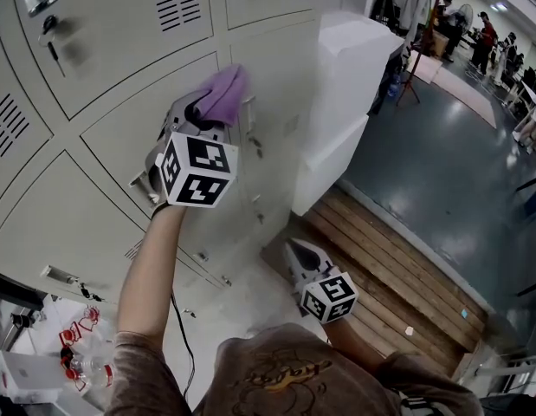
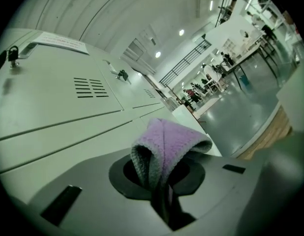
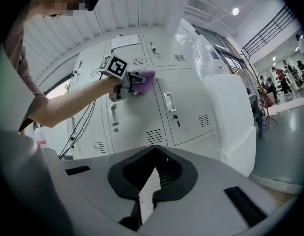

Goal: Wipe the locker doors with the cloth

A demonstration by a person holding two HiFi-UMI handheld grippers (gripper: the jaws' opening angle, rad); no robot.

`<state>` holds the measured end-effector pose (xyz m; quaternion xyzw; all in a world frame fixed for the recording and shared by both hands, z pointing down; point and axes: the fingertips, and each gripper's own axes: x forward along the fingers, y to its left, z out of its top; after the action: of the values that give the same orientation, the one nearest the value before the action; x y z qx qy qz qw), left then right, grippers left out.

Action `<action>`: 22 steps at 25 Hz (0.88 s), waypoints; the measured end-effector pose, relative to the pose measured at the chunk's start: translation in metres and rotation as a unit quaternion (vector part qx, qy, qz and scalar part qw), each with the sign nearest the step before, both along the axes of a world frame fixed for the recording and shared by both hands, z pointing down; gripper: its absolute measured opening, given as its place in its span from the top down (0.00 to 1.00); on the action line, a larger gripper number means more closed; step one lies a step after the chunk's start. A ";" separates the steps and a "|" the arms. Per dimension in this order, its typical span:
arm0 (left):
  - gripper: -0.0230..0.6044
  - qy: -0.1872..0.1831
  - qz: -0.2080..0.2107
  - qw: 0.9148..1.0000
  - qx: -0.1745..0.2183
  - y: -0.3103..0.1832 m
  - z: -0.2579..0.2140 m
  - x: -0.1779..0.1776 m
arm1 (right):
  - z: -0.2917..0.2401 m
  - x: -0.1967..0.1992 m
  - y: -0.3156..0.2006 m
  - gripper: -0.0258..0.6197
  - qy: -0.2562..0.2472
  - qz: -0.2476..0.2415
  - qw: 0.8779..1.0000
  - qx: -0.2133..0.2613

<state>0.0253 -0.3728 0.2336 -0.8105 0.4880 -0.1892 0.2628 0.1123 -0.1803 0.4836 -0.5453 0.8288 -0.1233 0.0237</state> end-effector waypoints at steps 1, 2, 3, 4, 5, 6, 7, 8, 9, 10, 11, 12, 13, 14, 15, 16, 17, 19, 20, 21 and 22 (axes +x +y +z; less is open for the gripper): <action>0.90 -0.001 0.000 1.000 -0.004 0.000 0.005 0.000 | 0.000 0.000 0.000 0.96 0.000 -0.001 1.000 -0.001; 0.90 0.001 -0.001 1.000 -0.009 -0.001 0.010 0.000 | 0.001 0.000 0.000 0.96 0.000 -0.001 1.000 -0.001; 0.90 0.003 -0.002 1.000 -0.015 -0.001 0.015 0.000 | 0.001 0.000 0.001 0.96 0.001 -0.002 1.000 -0.002; 0.90 0.006 -0.003 1.000 -0.020 -0.002 0.020 0.000 | 0.001 0.000 0.001 0.96 0.001 -0.002 1.000 -0.002; 0.90 0.009 -0.004 1.000 -0.025 -0.002 0.024 0.000 | 0.001 0.001 0.001 0.96 0.002 -0.002 1.000 -0.003; 0.90 0.011 -0.004 1.000 -0.029 -0.002 0.029 0.000 | 0.001 0.001 0.001 0.96 0.002 -0.001 1.000 -0.003; 0.90 0.012 -0.004 0.999 -0.033 -0.003 0.034 0.001 | 0.001 0.002 0.001 0.96 0.002 0.000 1.000 -0.003; 0.90 0.013 -0.004 0.999 -0.038 -0.003 0.039 0.001 | 0.001 0.003 0.001 0.96 0.002 0.001 1.000 -0.003; 0.90 0.014 -0.004 0.999 -0.043 -0.004 0.045 0.001 | 0.002 0.004 0.000 0.96 0.002 0.002 1.000 -0.004; 0.90 0.014 -0.004 0.999 -0.048 -0.004 0.050 0.001 | 0.002 0.005 0.000 0.96 0.002 0.003 1.000 -0.004; 0.90 0.015 -0.004 0.998 -0.053 -0.004 0.056 0.001 | 0.003 0.006 0.000 0.96 0.003 0.004 1.000 -0.005; 0.90 0.016 -0.005 0.998 -0.058 -0.004 0.062 0.001 | 0.003 0.006 0.000 0.96 0.003 0.005 1.000 -0.005; 0.90 0.017 -0.005 0.998 -0.063 -0.004 0.068 0.000 | 0.004 0.007 0.000 0.96 0.003 0.006 1.000 -0.006; 0.90 0.017 -0.005 0.997 -0.069 -0.004 0.074 0.000 | 0.004 0.007 0.001 0.96 0.003 0.006 1.000 -0.007; 0.90 0.018 -0.005 0.997 -0.074 -0.004 0.080 0.000 | 0.005 0.007 0.001 0.96 0.003 0.006 1.000 -0.008; 0.90 0.017 -0.005 0.997 -0.080 -0.004 0.087 0.000 | 0.006 0.006 0.001 0.96 0.003 0.006 1.000 -0.009; 0.90 0.016 -0.004 0.996 -0.086 -0.004 0.094 0.000 | 0.006 0.006 0.001 0.96 0.003 0.006 1.000 -0.009; 0.90 0.015 -0.004 0.995 -0.098 -0.004 0.109 -0.001 | 0.008 0.006 0.001 0.96 0.003 0.007 1.000 -0.012; 0.90 0.014 -0.005 0.994 -0.104 -0.004 0.116 -0.001 | 0.009 0.006 0.001 0.96 0.003 0.007 1.000 -0.013; 0.90 0.014 -0.005 0.994 -0.110 -0.004 0.123 -0.002 | 0.010 0.005 0.001 0.96 0.003 0.008 1.000 -0.015; 0.90 0.014 -0.006 0.993 -0.116 -0.004 0.131 -0.003 | 0.010 0.005 0.001 0.96 0.002 0.008 1.000 -0.016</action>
<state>0.0224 -0.3764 0.3643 -0.8353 0.4712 -0.2346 0.1592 0.1176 -0.1788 0.4939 -0.5529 0.8222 -0.1348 0.0141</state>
